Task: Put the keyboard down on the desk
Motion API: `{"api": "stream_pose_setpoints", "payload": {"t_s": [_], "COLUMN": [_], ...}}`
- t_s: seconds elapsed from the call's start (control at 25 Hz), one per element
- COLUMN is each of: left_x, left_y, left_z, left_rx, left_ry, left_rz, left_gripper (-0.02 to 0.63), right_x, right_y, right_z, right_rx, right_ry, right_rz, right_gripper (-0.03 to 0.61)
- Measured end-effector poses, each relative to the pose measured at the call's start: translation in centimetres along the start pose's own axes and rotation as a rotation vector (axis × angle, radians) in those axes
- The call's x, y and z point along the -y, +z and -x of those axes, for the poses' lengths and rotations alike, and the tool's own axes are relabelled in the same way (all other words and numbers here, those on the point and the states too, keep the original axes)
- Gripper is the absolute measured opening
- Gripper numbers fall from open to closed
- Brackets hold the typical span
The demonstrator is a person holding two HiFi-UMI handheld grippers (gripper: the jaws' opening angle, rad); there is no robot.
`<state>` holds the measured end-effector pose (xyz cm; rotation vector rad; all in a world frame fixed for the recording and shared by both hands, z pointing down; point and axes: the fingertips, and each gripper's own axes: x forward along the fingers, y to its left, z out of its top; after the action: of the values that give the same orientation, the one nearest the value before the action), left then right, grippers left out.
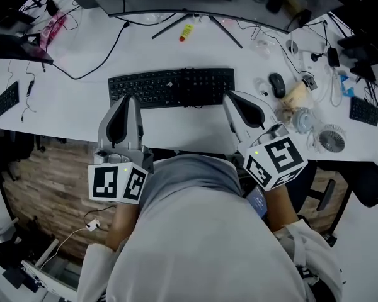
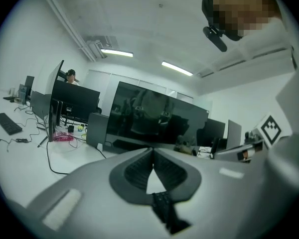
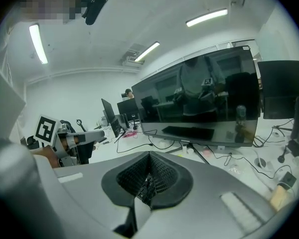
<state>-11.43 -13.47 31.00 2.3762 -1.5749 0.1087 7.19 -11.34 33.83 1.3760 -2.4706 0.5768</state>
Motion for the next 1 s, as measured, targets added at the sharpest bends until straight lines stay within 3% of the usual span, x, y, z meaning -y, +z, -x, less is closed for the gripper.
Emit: {"api": "stream_pose_setpoints", "payload": {"t_s": [0.4,0.64,0.8,1.0], "left_x": [0.0,-0.2,-0.5,-0.2], "left_y": [0.3,-1.2,-1.6,-2.1], "left_z": [1.4,1.3,1.5,1.7], "left_rx": [0.024,-0.041,-0.045,-0.063], "left_ry": [-0.007,-0.014,0.019,0.003], "left_rz": [-0.027,0.002,-0.045,-0.068], "left_gripper": [0.0,0.0,0.0,0.0], "right_x": [-0.2,-0.3,-0.3,-0.7], "right_y": [-1.3,-2.1,-2.4,-3.1], "right_z": [0.3,0.2,0.2,0.3], "right_rx": [-0.051,-0.082,-0.096,-0.118], "right_ry": [0.006,0.008,0.007,-0.008], "right_rz": [0.043,0.06,0.063,0.057], "right_gripper": [-0.005,-0.009,-0.009,-0.009]}}
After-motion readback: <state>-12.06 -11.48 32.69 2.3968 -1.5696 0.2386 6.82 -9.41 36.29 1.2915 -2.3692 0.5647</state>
